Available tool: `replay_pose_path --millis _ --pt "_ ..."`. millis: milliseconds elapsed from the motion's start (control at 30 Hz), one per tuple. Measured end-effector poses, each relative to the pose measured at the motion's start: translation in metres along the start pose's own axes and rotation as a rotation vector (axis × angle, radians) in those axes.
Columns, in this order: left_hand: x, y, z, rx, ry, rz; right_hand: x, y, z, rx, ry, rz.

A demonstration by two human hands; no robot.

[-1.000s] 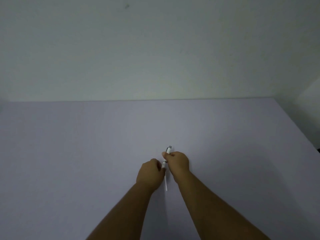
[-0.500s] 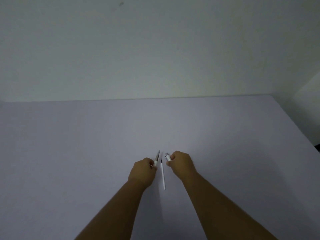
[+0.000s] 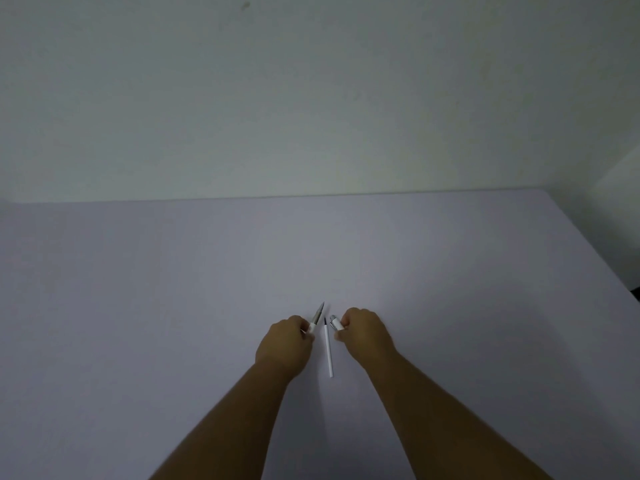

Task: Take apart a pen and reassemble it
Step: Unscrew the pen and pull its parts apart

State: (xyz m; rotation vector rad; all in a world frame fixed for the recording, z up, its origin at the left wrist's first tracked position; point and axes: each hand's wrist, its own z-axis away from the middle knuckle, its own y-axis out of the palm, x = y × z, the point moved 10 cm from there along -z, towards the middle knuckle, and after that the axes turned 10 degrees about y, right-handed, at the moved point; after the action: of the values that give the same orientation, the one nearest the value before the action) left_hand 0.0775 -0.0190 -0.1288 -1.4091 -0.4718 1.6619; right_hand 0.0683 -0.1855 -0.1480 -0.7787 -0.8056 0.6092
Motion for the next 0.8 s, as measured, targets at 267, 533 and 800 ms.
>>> replay_pose_path --millis 267,533,800 --pt "-0.018 -0.010 0.006 -0.034 0.070 -0.040 0.018 -0.022 0.016 0.076 0.057 -0.446" --pt "-0.046 -0.031 0.014 -0.029 0.156 -0.001 0.037 -0.038 0.039 0.261 -0.001 -0.804" --pt "-0.063 -0.048 0.031 -0.055 0.206 0.039 0.035 -0.051 0.053 0.287 0.093 -0.864"
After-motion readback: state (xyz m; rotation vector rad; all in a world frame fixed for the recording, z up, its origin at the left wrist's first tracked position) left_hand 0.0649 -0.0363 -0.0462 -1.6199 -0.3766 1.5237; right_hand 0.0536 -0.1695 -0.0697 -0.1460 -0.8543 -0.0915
